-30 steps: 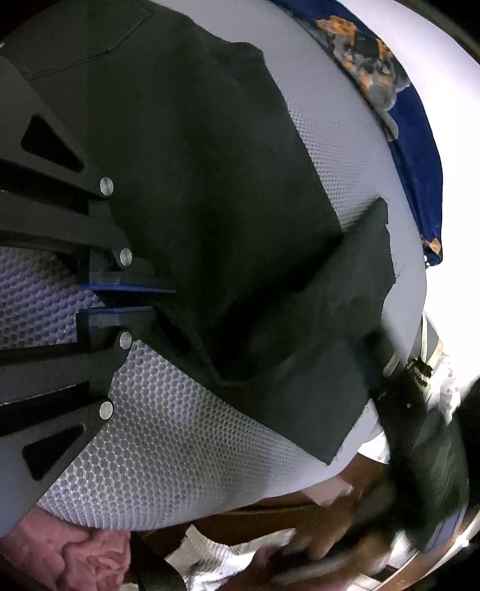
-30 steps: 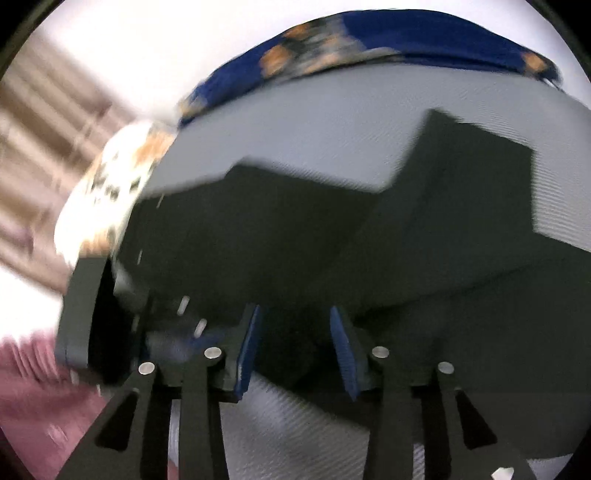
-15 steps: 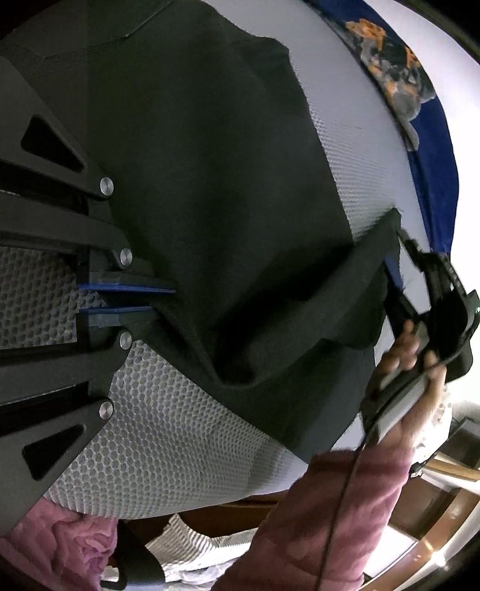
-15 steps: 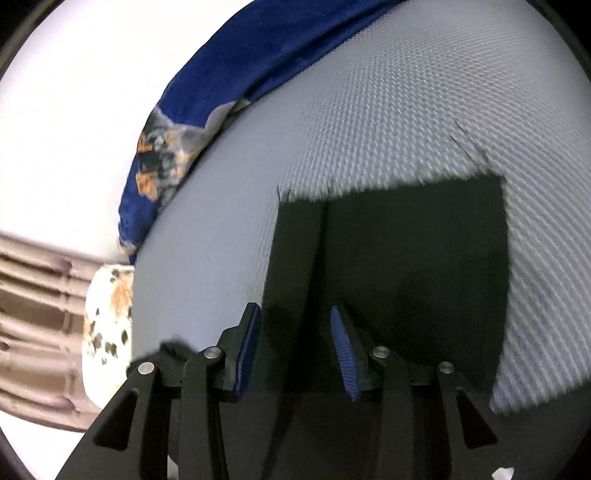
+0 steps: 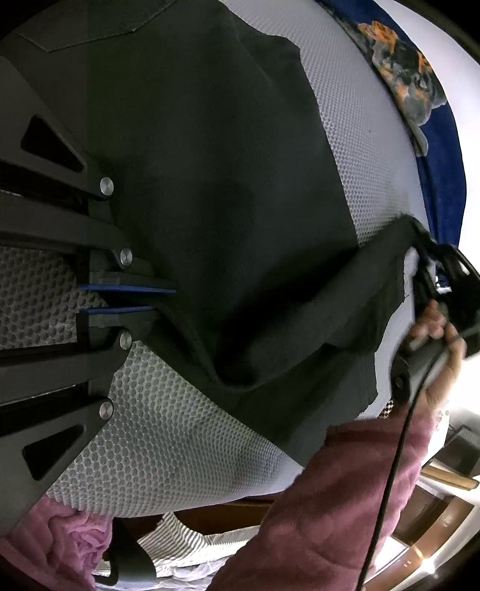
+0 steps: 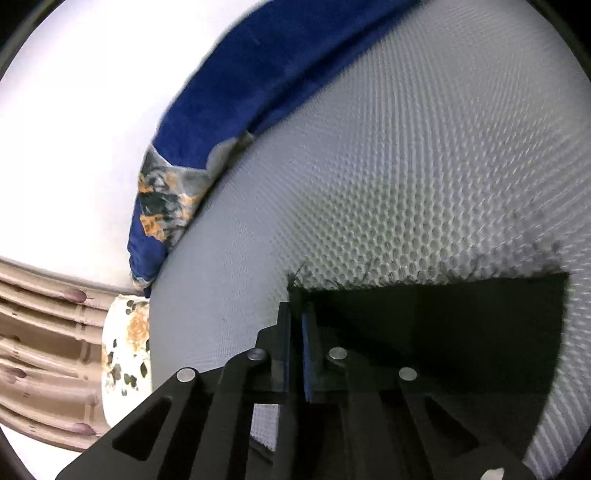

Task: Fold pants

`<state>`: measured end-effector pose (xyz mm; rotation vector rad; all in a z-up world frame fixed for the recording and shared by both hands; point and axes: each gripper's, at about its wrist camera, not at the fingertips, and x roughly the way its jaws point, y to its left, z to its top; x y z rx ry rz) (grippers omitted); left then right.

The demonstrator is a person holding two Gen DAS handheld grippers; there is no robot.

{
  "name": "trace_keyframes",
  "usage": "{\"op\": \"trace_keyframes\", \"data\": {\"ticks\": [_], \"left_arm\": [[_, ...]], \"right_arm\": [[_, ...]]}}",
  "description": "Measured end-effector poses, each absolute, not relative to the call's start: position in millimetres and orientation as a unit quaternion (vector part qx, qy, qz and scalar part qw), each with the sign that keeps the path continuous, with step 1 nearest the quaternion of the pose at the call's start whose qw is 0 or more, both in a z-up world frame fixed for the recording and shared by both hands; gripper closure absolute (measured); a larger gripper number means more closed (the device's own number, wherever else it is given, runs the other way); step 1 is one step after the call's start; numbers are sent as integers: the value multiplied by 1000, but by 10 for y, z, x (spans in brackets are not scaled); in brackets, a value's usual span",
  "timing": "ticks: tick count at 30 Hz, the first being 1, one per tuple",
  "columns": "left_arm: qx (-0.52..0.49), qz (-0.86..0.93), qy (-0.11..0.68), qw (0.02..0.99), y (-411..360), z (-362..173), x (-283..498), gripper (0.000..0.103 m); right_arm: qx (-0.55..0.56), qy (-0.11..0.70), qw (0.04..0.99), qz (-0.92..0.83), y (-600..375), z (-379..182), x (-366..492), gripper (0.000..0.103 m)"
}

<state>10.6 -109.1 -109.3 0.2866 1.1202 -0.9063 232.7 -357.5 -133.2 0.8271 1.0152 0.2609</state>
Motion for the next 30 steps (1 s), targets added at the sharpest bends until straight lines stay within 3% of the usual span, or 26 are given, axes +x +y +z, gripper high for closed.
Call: {"op": "trace_keyframes", "data": {"ticks": [7,11,16,22,30], "left_arm": [[135,-416,496,750,-1078,-1040,28,97],[144,-422,487,751,-1068,-1040,-6,97],[171,-424,476,751,-1103,-1036,-39,96],[215,-415,468,750,-1219,-1077,-100,95],[233,-410,460,753,-1269,-1060,-149,95]], "right_arm": [[343,381,857,51,-4093,-303,1327,98],[328,360,872,-39,-4489,-64,432,98],[368,380,834,-156,-4942,-517,-601,99],[402,428,778,-224,-5104,-1370,-1082,100],[384,392,806,-224,-5072,-1118,-1192,100]]}}
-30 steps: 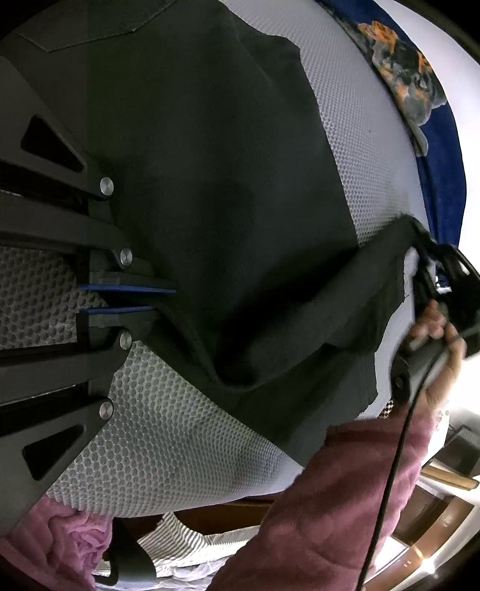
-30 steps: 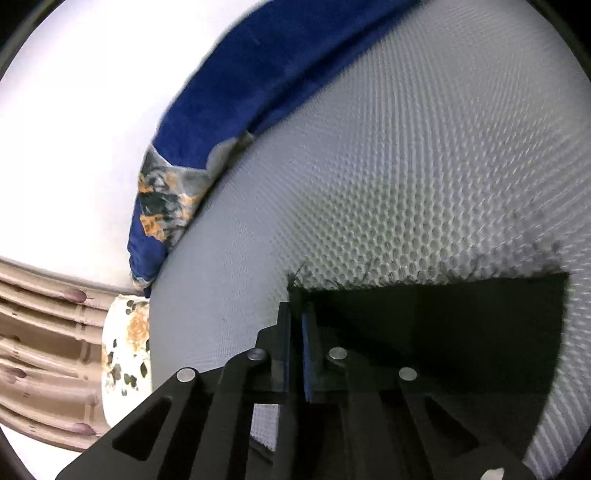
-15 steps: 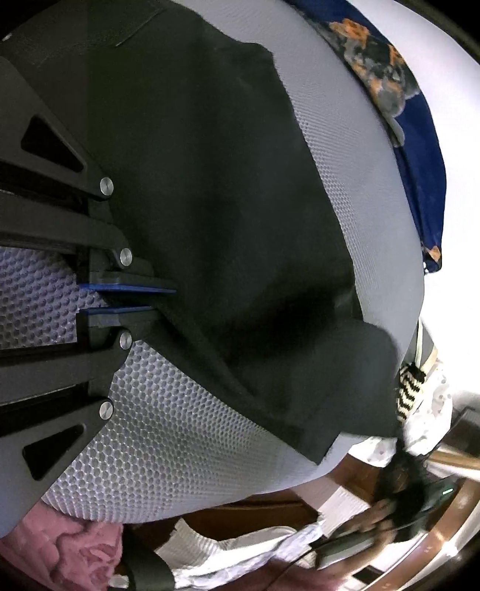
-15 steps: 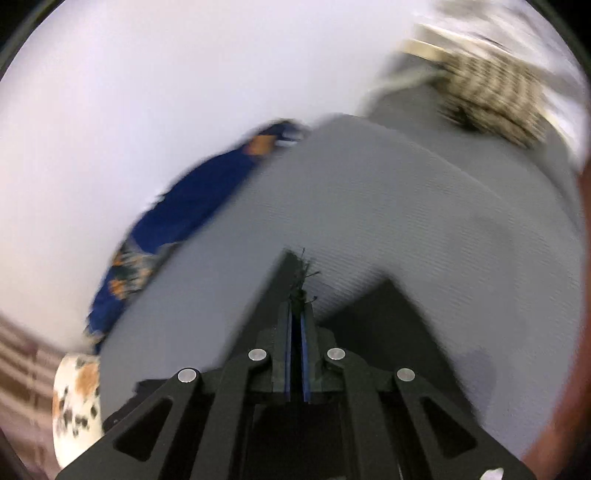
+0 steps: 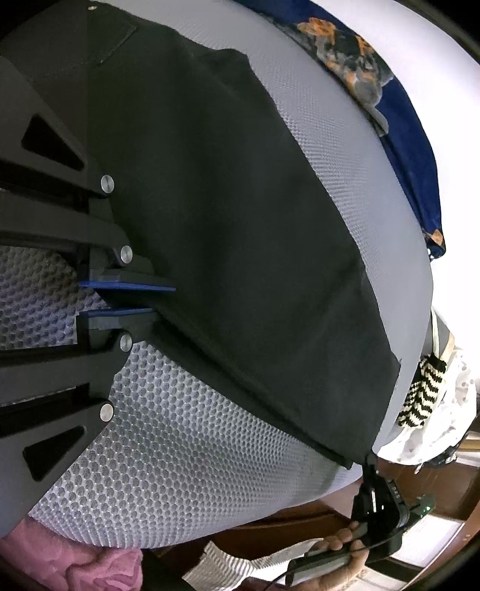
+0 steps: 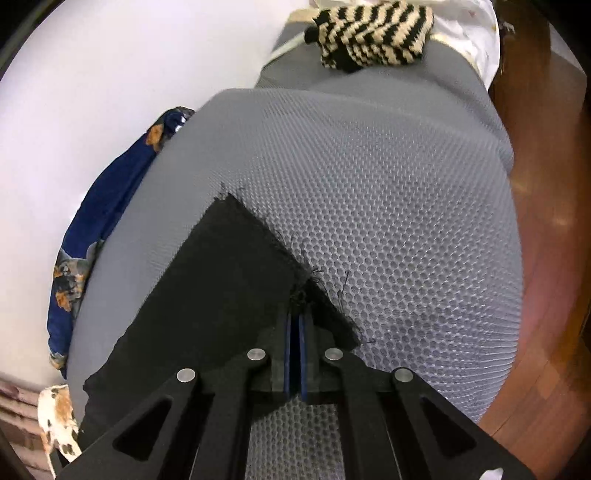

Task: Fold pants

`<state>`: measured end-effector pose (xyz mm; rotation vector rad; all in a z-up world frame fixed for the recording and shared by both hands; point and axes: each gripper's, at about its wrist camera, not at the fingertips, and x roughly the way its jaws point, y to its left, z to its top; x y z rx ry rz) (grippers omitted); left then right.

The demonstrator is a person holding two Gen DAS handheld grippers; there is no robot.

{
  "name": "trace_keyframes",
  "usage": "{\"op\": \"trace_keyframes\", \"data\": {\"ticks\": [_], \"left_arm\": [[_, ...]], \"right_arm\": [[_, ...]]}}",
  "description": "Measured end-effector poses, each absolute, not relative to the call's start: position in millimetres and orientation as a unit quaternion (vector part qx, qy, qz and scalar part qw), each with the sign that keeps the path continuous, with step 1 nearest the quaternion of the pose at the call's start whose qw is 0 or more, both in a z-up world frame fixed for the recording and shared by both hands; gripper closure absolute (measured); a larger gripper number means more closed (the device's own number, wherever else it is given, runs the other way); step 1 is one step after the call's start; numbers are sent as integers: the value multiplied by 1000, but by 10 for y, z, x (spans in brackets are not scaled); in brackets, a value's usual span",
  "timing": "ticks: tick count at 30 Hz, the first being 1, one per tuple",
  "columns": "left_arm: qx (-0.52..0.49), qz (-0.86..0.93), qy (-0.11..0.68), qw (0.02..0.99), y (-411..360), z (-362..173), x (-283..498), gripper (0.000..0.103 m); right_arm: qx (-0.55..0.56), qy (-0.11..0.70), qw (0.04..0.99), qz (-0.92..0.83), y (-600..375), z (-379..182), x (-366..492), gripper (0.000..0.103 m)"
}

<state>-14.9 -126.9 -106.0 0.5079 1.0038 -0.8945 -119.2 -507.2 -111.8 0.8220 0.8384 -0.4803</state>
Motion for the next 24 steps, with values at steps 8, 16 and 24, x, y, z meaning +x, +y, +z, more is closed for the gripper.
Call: {"op": "trace_keyframes", "data": {"ticks": [8,16,24], "left_arm": [[237,-420,458,747,-1256,-1097,-146,95],[188,-422,495,736,-1173,-1029,30,62],[115,-399,468,780,-885,-658,273,51]], "right_arm": [[380,409,796,-236,-4970,-1389,-1327,100],[369,432,790,-232,-5029,-1254,-1328,68],[333,431,825,-153,-5250,-926,-884,68]]}}
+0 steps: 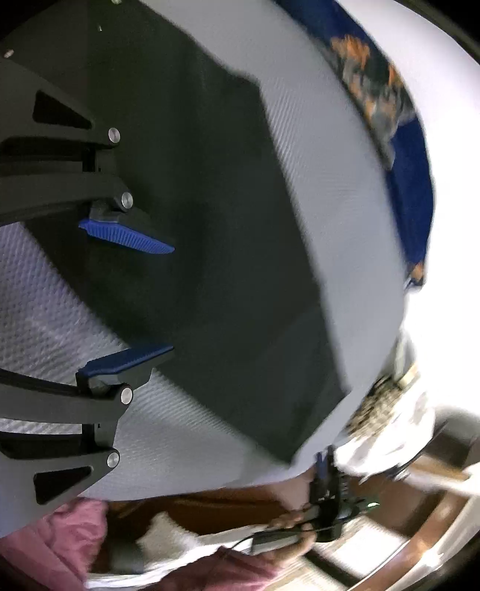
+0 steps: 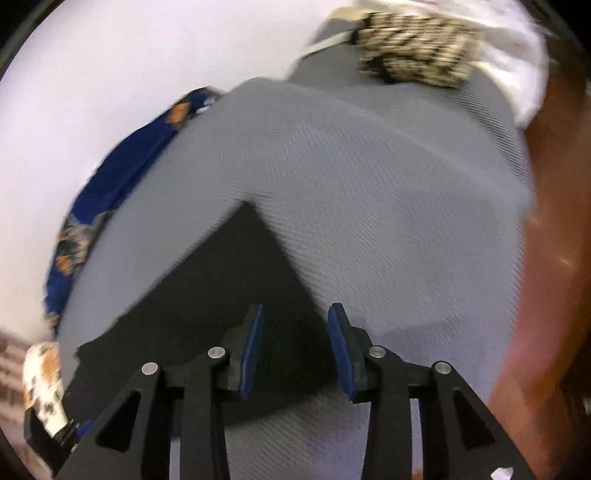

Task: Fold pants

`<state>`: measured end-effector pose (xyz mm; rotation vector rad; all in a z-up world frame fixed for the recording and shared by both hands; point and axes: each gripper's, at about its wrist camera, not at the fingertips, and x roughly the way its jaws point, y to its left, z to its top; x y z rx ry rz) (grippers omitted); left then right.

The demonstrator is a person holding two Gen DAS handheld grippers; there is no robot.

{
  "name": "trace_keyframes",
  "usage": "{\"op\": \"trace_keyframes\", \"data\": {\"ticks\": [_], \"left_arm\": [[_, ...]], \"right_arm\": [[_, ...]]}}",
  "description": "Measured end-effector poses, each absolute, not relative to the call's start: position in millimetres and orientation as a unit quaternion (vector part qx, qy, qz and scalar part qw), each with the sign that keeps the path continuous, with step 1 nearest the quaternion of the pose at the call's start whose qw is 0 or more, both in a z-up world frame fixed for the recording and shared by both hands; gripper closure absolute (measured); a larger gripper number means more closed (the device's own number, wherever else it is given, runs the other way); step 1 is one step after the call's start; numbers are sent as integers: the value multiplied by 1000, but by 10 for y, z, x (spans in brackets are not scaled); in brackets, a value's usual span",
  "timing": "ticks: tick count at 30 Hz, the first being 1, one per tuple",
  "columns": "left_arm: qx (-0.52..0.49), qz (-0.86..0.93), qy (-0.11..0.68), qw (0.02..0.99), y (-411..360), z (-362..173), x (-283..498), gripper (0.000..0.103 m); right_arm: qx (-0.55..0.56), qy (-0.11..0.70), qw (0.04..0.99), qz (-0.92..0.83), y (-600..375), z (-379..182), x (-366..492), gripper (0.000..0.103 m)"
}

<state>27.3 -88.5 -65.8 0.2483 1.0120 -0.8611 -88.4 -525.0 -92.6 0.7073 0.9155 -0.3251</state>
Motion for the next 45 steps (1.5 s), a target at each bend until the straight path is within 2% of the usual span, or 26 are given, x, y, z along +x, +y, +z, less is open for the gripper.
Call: {"op": "trace_keyframes", "data": {"ticks": [6,12,15,16,17,23,28,30,32,34,39,45], "left_arm": [[65,-277,468,836,-580,-708,825,51],[49,-201,473,856,-288,-877,1141,51],[45,-183,481,856,-206,-977,1228,51],[47,-176,483,857,-194,-1005,1245,51],[48,-169,486,856,-170,-1043,1272,51],[45,-161,493,854,-116,-1161,1295,50],[62,-165,484,857,-115,-1187,1258,50],[51,-165,488,855,-67,-1137,1251,50],[44,-163,484,859,30,-1072,1209,50],[50,-155,478,863,121,-1020,1175,50],[69,-134,474,868,435,-924,1052,50],[57,-81,467,879,965,-836,1006,50]], "right_arm": [[302,452,834,-93,-5363,-980,36,69],[301,472,823,-96,-5476,-1216,402,71],[288,478,824,-95,-5449,-1272,446,79],[281,477,827,-95,-5434,-1259,448,92],[273,477,829,-98,-5419,-1250,449,97],[216,441,859,-145,-5280,-1009,391,103],[220,469,839,-165,-5358,-1236,448,103],[215,475,835,-175,-5353,-1221,452,97],[228,466,834,-187,-5361,-1090,431,87],[210,446,851,-183,-5247,-854,444,87],[166,456,874,-29,-4393,-530,861,83],[103,519,821,213,-2723,-724,1660,80]]}}
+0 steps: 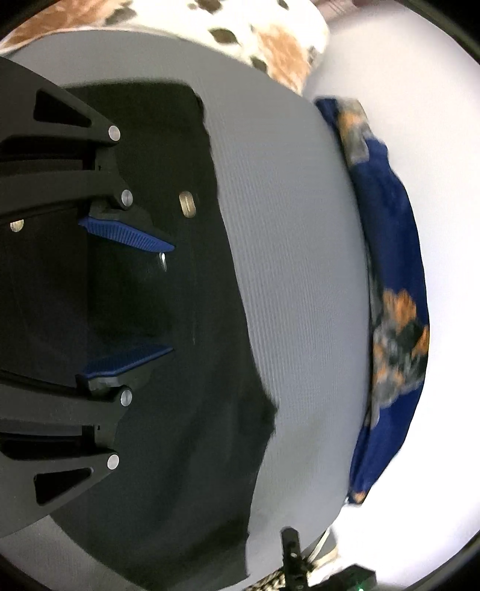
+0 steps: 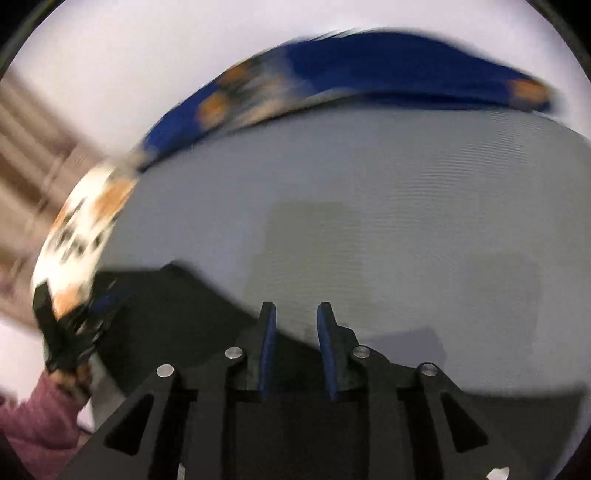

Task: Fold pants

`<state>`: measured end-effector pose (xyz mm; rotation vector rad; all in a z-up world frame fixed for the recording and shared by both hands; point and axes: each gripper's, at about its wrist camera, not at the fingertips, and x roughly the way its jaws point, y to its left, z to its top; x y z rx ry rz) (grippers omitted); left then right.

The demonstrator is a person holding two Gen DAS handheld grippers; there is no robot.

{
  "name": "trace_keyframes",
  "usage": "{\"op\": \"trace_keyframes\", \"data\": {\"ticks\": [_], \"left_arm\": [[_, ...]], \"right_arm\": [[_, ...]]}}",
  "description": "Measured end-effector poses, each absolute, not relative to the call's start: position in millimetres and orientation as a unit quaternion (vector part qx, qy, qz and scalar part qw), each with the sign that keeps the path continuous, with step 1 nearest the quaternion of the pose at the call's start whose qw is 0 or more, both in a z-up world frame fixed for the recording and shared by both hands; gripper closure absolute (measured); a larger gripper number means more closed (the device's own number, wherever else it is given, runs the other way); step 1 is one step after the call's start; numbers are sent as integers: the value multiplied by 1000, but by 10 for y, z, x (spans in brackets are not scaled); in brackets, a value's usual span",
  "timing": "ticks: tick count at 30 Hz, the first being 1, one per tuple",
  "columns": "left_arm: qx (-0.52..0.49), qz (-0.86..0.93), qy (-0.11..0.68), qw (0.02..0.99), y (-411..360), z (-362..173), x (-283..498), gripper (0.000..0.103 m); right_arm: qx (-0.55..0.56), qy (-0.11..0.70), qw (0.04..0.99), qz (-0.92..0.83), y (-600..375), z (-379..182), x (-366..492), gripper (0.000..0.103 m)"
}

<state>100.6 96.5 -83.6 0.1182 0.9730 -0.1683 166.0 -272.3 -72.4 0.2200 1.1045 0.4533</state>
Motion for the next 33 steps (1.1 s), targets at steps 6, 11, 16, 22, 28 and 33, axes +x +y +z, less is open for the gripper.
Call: {"op": "trace_keyframes", "data": {"ticks": [6,11,16,22,28,33], "left_arm": [[18,-79,473,877,1411,-885,960,50],[39,-91,465,880,1426,-922,947,50],[8,-113,466,877,1540,-909,952,50],[1,-120,461,879,1585,-928,928,50],[34,-106,464,879,1427,-794,913,50],[49,-154,422,892,1040,-440,965,47]], "right_arm": [[20,558,755,344,-1387,-986,2121,77],[-22,587,720,370,-967,-1171,2334,74],[-36,593,704,389,-831,-1189,2278,95],[-48,579,737,345,-769,-1259,2337,100],[-28,557,773,302,-892,-1112,2277,71],[34,495,834,240,-1449,-653,1872,70]]}}
